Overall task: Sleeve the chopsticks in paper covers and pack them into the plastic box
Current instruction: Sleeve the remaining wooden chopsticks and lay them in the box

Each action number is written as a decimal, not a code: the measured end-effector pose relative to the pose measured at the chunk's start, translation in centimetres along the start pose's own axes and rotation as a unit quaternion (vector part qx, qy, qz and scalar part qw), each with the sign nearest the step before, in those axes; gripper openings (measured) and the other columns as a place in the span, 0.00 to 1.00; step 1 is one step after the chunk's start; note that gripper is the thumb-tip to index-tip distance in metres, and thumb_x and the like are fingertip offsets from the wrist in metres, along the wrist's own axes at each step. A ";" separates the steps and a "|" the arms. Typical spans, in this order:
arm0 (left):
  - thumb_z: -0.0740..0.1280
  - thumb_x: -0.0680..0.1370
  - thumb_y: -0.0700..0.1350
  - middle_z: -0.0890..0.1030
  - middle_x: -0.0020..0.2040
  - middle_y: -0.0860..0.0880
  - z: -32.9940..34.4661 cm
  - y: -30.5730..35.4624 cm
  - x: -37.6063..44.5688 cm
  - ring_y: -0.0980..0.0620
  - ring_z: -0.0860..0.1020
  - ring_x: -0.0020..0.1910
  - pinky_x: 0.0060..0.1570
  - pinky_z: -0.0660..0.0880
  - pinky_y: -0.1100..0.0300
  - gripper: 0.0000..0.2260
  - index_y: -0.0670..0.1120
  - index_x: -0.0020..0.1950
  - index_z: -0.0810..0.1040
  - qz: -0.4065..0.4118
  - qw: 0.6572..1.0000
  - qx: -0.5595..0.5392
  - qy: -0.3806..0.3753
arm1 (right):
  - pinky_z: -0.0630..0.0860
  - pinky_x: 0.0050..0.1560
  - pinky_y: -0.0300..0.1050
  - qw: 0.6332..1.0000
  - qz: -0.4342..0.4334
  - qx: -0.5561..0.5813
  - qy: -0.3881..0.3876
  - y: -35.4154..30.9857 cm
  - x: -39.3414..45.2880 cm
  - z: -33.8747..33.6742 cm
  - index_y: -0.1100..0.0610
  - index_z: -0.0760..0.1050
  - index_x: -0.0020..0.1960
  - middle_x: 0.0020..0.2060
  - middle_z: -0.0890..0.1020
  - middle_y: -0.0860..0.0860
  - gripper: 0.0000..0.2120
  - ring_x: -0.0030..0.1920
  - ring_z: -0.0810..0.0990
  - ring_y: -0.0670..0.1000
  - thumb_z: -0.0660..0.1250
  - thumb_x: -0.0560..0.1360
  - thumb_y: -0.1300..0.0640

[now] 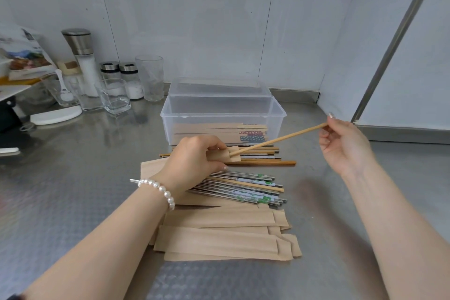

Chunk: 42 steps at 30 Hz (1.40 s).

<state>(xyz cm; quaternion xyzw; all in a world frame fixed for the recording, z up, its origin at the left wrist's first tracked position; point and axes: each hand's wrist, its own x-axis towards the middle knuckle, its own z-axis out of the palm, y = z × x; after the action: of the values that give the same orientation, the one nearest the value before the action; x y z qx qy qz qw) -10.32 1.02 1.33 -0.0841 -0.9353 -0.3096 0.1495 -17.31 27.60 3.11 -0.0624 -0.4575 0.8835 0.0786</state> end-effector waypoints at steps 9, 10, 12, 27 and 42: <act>0.76 0.65 0.44 0.78 0.39 0.56 0.0 0.0 0.1 0.57 0.73 0.39 0.43 0.68 0.64 0.13 0.49 0.48 0.81 0.013 1.000 -0.005 0.013 | 0.69 0.20 0.34 0.938 0.115 -0.269 -0.184 1.1 -1.9 1.2 0.61 0.72 0.36 0.27 0.82 0.52 0.08 0.22 0.76 0.45 0.64 0.72 0.69; 0.76 0.65 0.44 0.78 0.39 0.56 0.0 0.0 0.1 0.58 0.73 0.38 0.43 0.68 0.65 0.13 0.49 0.49 0.81 0.014 1.000 -0.005 0.013 | 0.69 0.19 0.34 0.931 0.118 -0.287 -0.194 1.4 -2.0 1.3 0.62 0.72 0.36 0.26 0.81 0.52 0.08 0.22 0.75 0.45 0.64 0.72 0.70; 0.76 0.65 0.43 0.78 0.39 0.56 0.0 0.0 0.0 0.61 0.71 0.37 0.43 0.67 0.67 0.14 0.49 0.49 0.81 0.019 1.000 -0.003 0.010 | 0.68 0.18 0.33 0.916 0.126 -0.316 -0.213 1.7 -2.3 1.5 0.63 0.72 0.36 0.24 0.80 0.52 0.07 0.21 0.74 0.45 0.66 0.70 0.70; 0.76 0.65 0.43 0.79 0.41 0.56 0.2 0.1 0.0 0.56 0.75 0.42 0.46 0.70 0.65 0.14 0.49 0.49 0.81 0.012 1.000 -0.003 0.010 | 0.66 0.19 0.34 0.865 0.111 -0.411 -0.264 1.8 -2.4 1.4 0.60 0.77 0.38 0.25 0.78 0.51 0.05 0.21 0.72 0.45 0.70 0.69 0.68; 0.77 0.64 0.43 0.79 0.40 0.56 0.0 -0.6 0.2 0.54 0.76 0.43 0.48 0.73 0.61 0.14 0.49 0.48 0.81 -0.015 1.000 0.004 0.020 | 0.64 0.21 0.35 0.654 0.108 -0.662 -0.349 1.1 -3.1 1.2 0.57 0.78 0.35 0.23 0.78 0.48 0.06 0.20 0.71 0.44 0.73 0.68 0.63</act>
<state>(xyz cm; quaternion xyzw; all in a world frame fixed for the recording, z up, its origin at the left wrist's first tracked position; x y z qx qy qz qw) -10.65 0.56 1.11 -0.0637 -0.9345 -0.3098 0.1635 -14.59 25.38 2.98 0.1661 -0.9050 0.3055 -0.2450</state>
